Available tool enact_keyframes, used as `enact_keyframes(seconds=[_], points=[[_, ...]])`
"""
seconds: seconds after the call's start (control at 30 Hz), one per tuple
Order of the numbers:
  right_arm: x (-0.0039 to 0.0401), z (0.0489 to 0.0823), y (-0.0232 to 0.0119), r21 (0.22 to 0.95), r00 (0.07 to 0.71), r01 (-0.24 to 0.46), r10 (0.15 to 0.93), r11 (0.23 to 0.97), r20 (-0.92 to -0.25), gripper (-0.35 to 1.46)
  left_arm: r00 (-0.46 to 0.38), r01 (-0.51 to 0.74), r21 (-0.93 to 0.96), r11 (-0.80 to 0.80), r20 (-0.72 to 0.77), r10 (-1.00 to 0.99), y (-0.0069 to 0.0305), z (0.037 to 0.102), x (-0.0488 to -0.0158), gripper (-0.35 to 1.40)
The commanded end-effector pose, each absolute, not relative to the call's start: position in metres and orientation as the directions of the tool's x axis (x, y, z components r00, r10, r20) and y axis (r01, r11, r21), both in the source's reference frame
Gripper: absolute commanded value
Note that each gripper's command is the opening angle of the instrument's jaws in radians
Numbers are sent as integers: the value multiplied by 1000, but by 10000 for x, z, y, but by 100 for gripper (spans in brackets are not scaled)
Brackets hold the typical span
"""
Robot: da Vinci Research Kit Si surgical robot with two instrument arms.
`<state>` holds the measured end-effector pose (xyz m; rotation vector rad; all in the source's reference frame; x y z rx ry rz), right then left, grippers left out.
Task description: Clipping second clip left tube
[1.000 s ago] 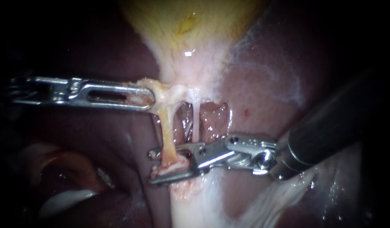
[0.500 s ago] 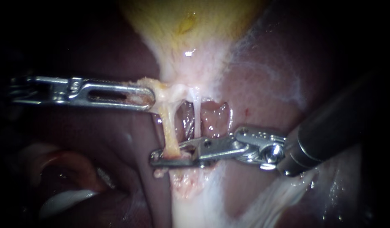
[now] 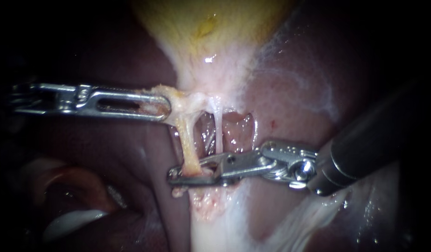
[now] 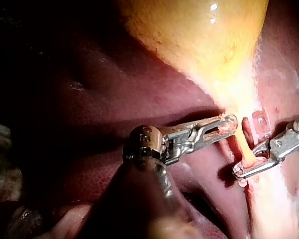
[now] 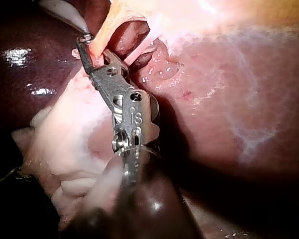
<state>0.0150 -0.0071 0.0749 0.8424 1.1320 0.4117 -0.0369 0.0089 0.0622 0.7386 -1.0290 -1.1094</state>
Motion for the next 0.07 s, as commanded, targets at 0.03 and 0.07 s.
enact_keyframes(seconds=[0.03, 0.07], points=[[150, 749, -71, 764, 396, 118, 676, 634, -622, -35, 101, 356, 884, 303, 286, -953, 89, 622, -369, -35], [150, 749, -71, 764, 396, 118, 676, 634, -622, -35, 101, 356, 884, 303, 286, -953, 89, 622, -369, -35]])
